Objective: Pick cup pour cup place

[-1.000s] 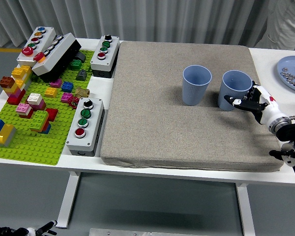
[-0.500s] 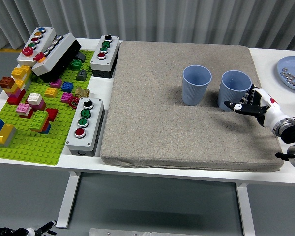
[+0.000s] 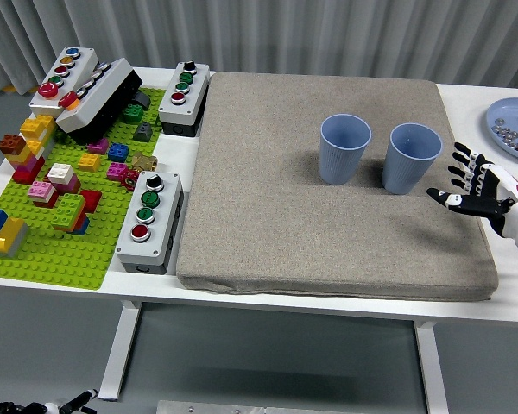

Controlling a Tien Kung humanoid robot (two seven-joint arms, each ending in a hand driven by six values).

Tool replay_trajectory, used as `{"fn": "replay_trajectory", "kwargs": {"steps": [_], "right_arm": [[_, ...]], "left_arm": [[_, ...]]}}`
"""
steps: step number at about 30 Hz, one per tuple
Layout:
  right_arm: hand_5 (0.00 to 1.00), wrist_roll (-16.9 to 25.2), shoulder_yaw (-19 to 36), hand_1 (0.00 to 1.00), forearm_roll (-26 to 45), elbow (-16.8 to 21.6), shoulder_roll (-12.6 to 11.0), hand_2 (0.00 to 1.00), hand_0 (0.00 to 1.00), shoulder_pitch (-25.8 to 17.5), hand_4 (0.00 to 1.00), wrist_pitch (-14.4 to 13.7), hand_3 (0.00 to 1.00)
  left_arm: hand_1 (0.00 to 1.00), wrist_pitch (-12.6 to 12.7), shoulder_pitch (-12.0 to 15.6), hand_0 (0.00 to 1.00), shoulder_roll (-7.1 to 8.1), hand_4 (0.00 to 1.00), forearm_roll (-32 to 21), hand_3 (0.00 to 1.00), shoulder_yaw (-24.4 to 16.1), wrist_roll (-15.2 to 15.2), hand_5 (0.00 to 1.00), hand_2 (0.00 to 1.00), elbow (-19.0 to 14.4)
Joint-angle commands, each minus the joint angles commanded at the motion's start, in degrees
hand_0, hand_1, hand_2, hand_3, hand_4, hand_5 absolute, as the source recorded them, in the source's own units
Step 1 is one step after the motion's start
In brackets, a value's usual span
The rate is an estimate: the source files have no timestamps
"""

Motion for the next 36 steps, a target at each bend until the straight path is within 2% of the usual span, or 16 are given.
{"fn": "replay_trajectory", "kwargs": {"steps": [5, 8, 10, 11, 13, 14, 16, 17, 19, 21, 22, 23, 25, 28, 29, 36], "right_arm": [[0.187, -0.07, -0.05, 0.969, 0.14, 1.04, 0.18, 0.998, 0.985, -0.33, 0.842, -0.08, 0.998], [0.187, 1.07, -0.48, 0.969, 1.31, 0.64, 0.87, 0.998, 0.985, 1.34, 0.842, -1.94, 0.998], [0.187, 4.08, -0.63, 0.969, 4.01, -0.64, 1.6, 0.998, 0.985, 5.12, 0.842, -6.79, 0.998], [0.23, 5.4, -0.45, 0.868, 5.3, -1.23, 1.67, 0.905, 0.91, 6.83, 0.817, -8.82, 0.891], [0.23, 6.91, -0.16, 0.868, 7.15, -2.37, 1.39, 0.905, 0.91, 11.0, 0.817, -12.68, 0.891], [0.23, 7.14, -0.03, 0.868, 8.34, -2.92, 1.09, 0.905, 0.91, 13.03, 0.817, -14.17, 0.891], [0.23, 7.33, 0.09, 0.868, 9.15, -3.44, 0.78, 0.905, 0.91, 14.71, 0.817, -15.19, 0.891], [0.648, 7.93, 0.37, 0.801, 10.9, -5.11, 0.13, 0.786, 0.888, 17.07, 0.767, -16.98, 0.796], [0.648, 8.86, 0.66, 0.801, 13.08, -6.84, -0.15, 0.786, 0.888, 20.15, 0.767, -19.42, 0.796], [0.648, 11.85, 1.1, 0.801, 16.53, -10.23, 0.37, 0.786, 0.888, 23.24, 0.767, -22.59, 0.796], [0.648, 12.77, 1.3, 0.801, 17.84, -11.71, 0.64, 0.786, 0.888, 24.07, 0.767, -23.22, 0.796], [0.838, 13.49, 1.49, 0.746, 18.75, -12.88, 1.07, 0.705, 0.853, 24.7, 0.748, -23.43, 0.717], [0.838, 15.19, 2.16, 0.746, 20.33, -16.48, 2.51, 0.705, 0.853, 25.87, 0.748, -23.05, 0.717], [0.838, 15.9, 3.03, 0.746, 20.0, -19.71, 4.14, 0.705, 0.853, 26.28, 0.748, -22.68, 0.717], [0.998, 16.07, 3.0, 0.719, 19.65, -20.5, 4.8, 0.667, 0.829, 26.09, 0.727, -22.44, 0.694], [0.998, 15.93, 2.74, 0.725, 17.67, -20.57, 6.12, 0.679, 0.84, 25.3, 0.731, -22.08, 0.701]], "left_arm": [[0.864, -0.12, 0.35, 0.849, 0.01, 0.594, -0.07, 0.771, 0.03, 0.02, 0.998, 0.884, 0.0], [0.864, -0.17, 0.44, 0.849, -0.02, 0.594, -0.39, 0.771, 0.12, 0.07, 0.998, 0.884, 0.0], [0.864, -0.15, 0.33, 0.849, -0.04, 0.594, -0.58, 0.771, 0.28, 0.08, 0.998, 0.884, 0.0], [0.865, -0.15, 0.26, 0.848, -0.01, 0.594, -0.61, 0.771, 0.36, 0.07, 0.998, 0.883, 0.0], [0.865, -0.16, 0.13, 0.848, 0.07, 0.594, -0.76, 0.771, 0.51, 0.07, 0.998, 0.883, 0.0], [0.865, -0.17, 0.02, 0.848, 0.14, 0.594, -0.8, 0.771, 0.57, 0.06, 0.998, 0.883, 0.0], [0.865, -0.18, -0.09, 0.848, 0.19, 0.594, -0.87, 0.771, 0.63, 0.04, 0.998, 0.883, 0.0], [0.865, -0.18, -0.35, 0.849, 0.31, 0.594, -1.04, 0.771, 0.74, -0.01, 0.998, 0.882, 0.0], [0.865, -0.19, -0.55, 0.849, 0.4, 0.594, -1.08, 0.771, 0.81, -0.04, 0.998, 0.882, 0.0], [0.865, -0.18, -0.82, 0.849, 0.47, 0.594, -1.15, 0.771, 0.87, -0.1, 0.998, 0.882, 0.0], [0.865, -0.18, -0.89, 0.849, 0.48, 0.594, -1.16, 0.771, 0.89, -0.12, 0.998, 0.882, 0.0], [0.865, -0.19, -0.96, 0.849, 0.47, 0.594, -1.19, 0.771, 0.93, -0.14, 0.998, 0.882, 0.0], [0.865, -0.2, -1.11, 0.849, 0.4, 0.594, -1.24, 0.771, 1.03, -0.17, 0.998, 0.882, 0.0], [0.865, -0.19, -1.21, 0.849, 0.27, 0.594, -1.45, 0.771, 1.31, -0.2, 0.998, 0.882, 0.0], [0.865, -0.18, -1.25, 0.85, 0.21, 0.594, -1.57, 0.77, 1.47, -0.21, 0.998, 0.881, 0.0], [0.866, -0.2, -1.22, 0.849, 0.02, 0.594, -1.6, 0.77, 1.7, -0.19, 0.998, 0.882, 0.0]]}}
